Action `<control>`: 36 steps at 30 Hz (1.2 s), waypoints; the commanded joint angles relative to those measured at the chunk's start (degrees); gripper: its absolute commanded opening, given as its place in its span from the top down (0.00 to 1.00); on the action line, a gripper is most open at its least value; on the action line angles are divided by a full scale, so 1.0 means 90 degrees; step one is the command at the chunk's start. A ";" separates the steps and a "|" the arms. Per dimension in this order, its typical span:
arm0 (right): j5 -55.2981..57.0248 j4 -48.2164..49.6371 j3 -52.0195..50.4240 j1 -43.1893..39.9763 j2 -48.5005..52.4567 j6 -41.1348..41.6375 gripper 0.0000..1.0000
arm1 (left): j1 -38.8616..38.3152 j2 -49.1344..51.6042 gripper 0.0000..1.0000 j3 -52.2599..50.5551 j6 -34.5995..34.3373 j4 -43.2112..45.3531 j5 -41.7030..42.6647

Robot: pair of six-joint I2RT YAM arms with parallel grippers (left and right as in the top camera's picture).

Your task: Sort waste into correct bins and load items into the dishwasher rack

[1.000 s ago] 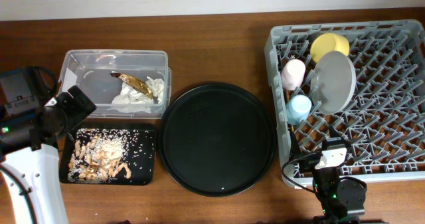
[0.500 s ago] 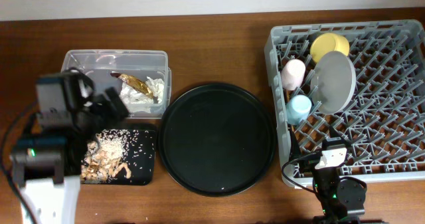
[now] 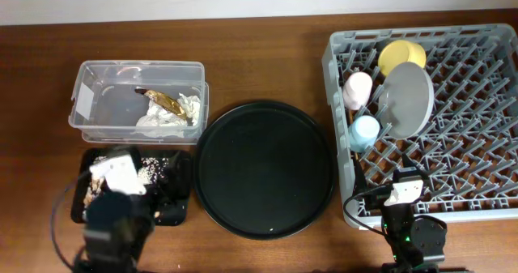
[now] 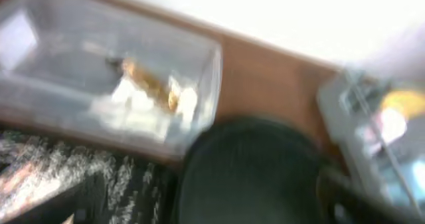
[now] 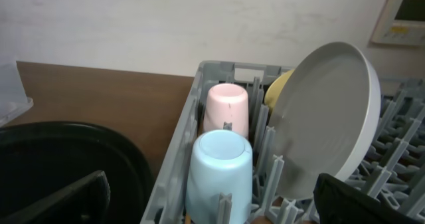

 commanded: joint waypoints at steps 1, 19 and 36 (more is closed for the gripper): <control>0.0034 -0.0034 -0.0029 0.0027 -0.0034 0.0034 0.01 | 0.0041 -0.1239 0.01 -0.1746 -0.0032 0.2125 0.0027; 0.0034 -0.0034 -0.0029 0.0027 -0.0034 0.0034 0.01 | 0.0962 -0.3048 0.01 -0.4209 0.1122 0.3237 0.0189; 0.0034 -0.0034 -0.0029 0.0027 -0.0034 0.0034 0.01 | 0.0962 -0.3079 0.01 -0.4206 0.2885 0.3235 0.0194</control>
